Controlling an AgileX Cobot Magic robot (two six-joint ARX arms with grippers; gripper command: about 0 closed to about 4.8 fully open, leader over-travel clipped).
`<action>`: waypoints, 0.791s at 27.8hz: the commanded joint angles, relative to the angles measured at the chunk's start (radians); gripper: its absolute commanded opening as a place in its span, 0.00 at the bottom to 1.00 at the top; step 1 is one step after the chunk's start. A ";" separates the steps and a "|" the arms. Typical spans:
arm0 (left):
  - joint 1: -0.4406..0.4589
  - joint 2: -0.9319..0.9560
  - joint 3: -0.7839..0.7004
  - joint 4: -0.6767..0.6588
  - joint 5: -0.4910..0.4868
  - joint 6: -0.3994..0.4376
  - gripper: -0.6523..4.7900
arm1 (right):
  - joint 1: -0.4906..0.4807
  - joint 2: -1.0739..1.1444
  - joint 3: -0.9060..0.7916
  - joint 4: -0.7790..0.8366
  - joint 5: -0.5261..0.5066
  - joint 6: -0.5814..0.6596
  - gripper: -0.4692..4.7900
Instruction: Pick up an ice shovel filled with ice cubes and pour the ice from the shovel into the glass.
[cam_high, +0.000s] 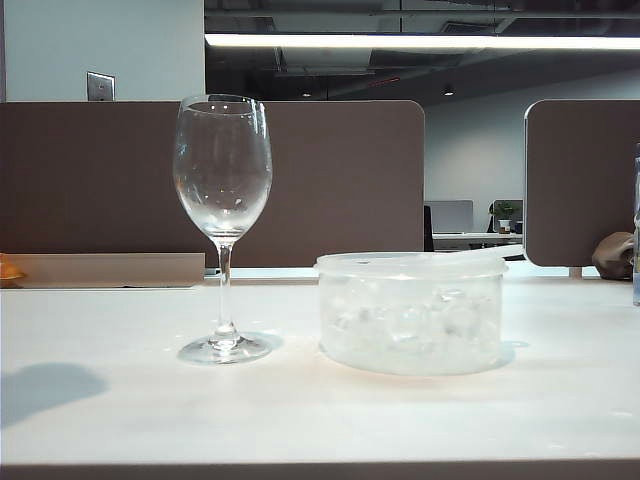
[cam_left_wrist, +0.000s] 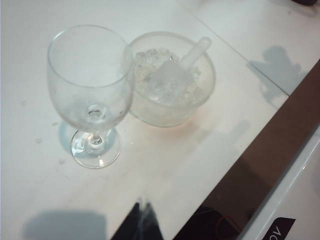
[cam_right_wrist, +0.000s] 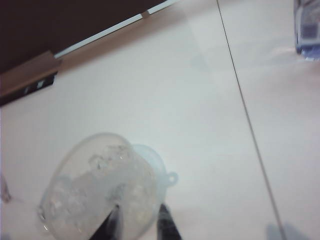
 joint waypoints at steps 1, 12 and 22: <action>0.001 -0.002 0.003 0.012 0.000 0.004 0.12 | 0.000 0.100 0.005 0.136 -0.063 0.196 0.27; 0.001 -0.001 0.003 0.012 0.001 0.004 0.12 | 0.071 0.476 -0.069 0.675 -0.090 0.736 0.27; 0.001 -0.001 0.003 0.013 0.001 0.004 0.12 | 0.192 0.505 -0.303 1.047 0.146 0.899 0.25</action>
